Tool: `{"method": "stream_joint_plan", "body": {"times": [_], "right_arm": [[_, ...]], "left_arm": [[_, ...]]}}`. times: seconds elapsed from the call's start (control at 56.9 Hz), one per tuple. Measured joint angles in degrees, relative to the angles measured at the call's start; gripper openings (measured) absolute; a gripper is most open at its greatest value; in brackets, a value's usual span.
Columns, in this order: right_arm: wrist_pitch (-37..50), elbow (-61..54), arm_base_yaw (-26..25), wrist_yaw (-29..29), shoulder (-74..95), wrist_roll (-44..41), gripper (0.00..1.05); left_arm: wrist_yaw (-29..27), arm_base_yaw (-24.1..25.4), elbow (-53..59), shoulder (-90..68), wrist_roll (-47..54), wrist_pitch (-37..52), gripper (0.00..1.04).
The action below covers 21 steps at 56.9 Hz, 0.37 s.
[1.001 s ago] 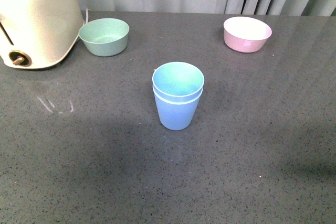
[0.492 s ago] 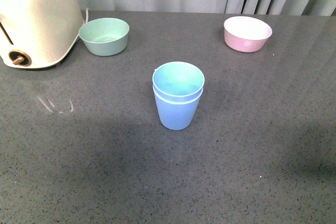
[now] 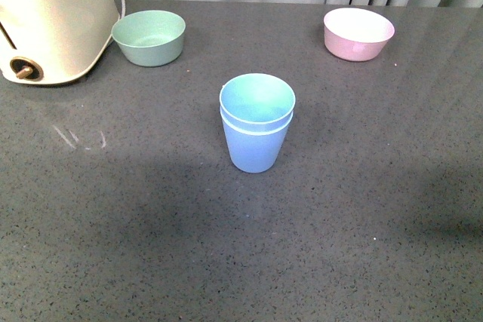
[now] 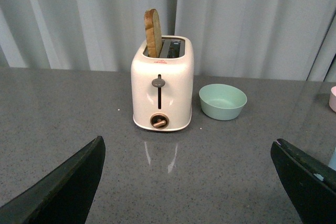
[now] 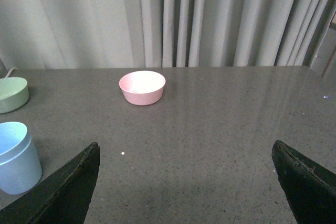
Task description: Stack blue cups with both arms
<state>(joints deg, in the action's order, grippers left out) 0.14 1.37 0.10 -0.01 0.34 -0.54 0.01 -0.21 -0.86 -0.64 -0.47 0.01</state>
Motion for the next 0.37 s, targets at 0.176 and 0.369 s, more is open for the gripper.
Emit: {"method": "stream_joint_plan", "body": {"times": [0.176, 0.369], "right_arm": [[0.0, 0.0, 0.0, 0.0, 0.0, 0.0, 0.96], [0.0, 0.0, 0.0, 0.0, 0.0, 0.0, 0.96]], "left_arm": [[0.0, 0.0, 0.0, 0.0, 0.0, 0.0, 0.96], [0.0, 0.0, 0.0, 0.0, 0.0, 0.0, 0.96]]}}
